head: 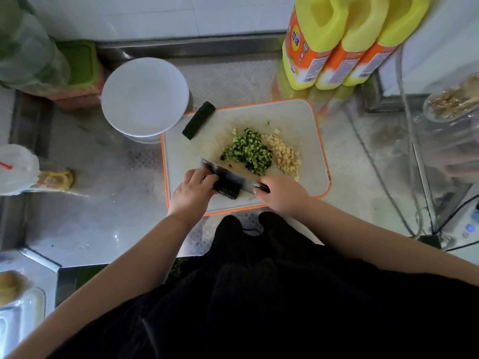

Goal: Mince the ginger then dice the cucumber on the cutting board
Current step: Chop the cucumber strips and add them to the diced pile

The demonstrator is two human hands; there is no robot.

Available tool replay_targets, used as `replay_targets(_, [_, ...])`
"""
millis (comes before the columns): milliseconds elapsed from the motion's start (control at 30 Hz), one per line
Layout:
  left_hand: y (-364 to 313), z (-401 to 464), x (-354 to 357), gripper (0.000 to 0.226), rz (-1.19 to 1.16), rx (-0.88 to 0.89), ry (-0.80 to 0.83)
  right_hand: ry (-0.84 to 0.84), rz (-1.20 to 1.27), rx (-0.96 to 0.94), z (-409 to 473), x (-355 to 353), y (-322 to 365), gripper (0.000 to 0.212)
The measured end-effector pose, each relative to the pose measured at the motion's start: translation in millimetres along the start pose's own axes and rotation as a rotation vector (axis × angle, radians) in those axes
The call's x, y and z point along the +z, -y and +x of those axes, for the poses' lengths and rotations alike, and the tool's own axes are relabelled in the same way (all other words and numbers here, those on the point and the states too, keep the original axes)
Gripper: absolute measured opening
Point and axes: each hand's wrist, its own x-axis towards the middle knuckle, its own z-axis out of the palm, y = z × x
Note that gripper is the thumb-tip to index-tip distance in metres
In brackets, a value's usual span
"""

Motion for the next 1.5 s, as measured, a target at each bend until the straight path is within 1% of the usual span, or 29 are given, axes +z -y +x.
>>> replay_targets(100, [1.8,-6.9,2.2,0.037,-0.047,0.012,-0.003,0.002,0.017,0.011,-2.7,6.8,3.0,0.029])
replay_targets(233, [-8.5,-15.2,4.8,0.062,-0.079,0.017,0.012,-0.009,0.021,0.027,-1.2,11.5,8.0,0.029])
replay_targets(300, [-20.6,-12.0,11.4,0.065,-0.056,0.019,-0.016,-0.032,0.043,0.049,-0.8,12.1,8.9,0.03])
replay_targets(433, [-33.5,-3.1,24.9,0.056,-0.011,-0.051,-0.093,-0.046,0.054,0.072,-0.2,10.5,7.1,0.027])
replay_targets(500, [-33.3,-2.9,28.2,0.052,-0.007,-0.048,-0.123,-0.038,0.054,0.066,0.3,9.7,5.6,0.027])
replay_targets(633, [-30.5,-0.3,31.0,0.05,-0.03,-0.061,-0.174,-0.018,0.064,0.063,2.5,11.4,6.0,0.03])
replay_targets(733, [-28.8,-0.4,33.7,0.047,-0.064,-0.086,-0.183,0.008,0.037,0.067,4.5,8.3,8.8,0.029])
replay_targets(833, [-24.6,-2.1,36.3,0.042,-0.066,-0.036,-0.24,0.042,-0.026,0.053,6.8,1.6,11.8,0.029])
replay_targets(967, [-9.7,-10.0,39.5,0.044,0.05,0.129,-0.315,0.053,-0.193,0.018,9.5,0.9,18.8,0.021])
replay_targets(1067, [-9.3,-11.5,42.2,0.029,0.038,0.215,-0.397,0.038,-0.266,0.043,8.5,4.6,24.5,0.013])
replay_targets(1133, [-12.1,-8.9,45.5,0.015,-0.009,0.215,-0.43,0.034,-0.284,0.073,7.5,6.8,28.0,0.011])
replay_targets(1167, [-12.9,-7.8,46.9,0.012,-0.02,0.204,-0.441,0.037,-0.284,0.086,7.3,7.5,29.3,0.013])
replay_targets(1233, [-12.6,-6.2,49.0,0.01,-0.036,0.192,-0.456,0.042,-0.282,0.11,7.6,9.2,30.4,0.017])
replay_targets(1333, [-11.3,-6.8,49.8,0.01,-0.071,0.176,-0.461,0.038,-0.256,0.132,6.8,8.8,31.3,0.035])
replay_targets(1367, [-11.1,-7.4,50.1,0.01,-0.082,0.171,-0.455,0.033,-0.253,0.134,6.2,7.9,32.0,0.038])
replay_targets(1500, [-8.8,-9.1,51.9,0.012,-0.128,0.142,-0.428,0.028,-0.245,0.148,3.0,2.0,37.8,0.028])
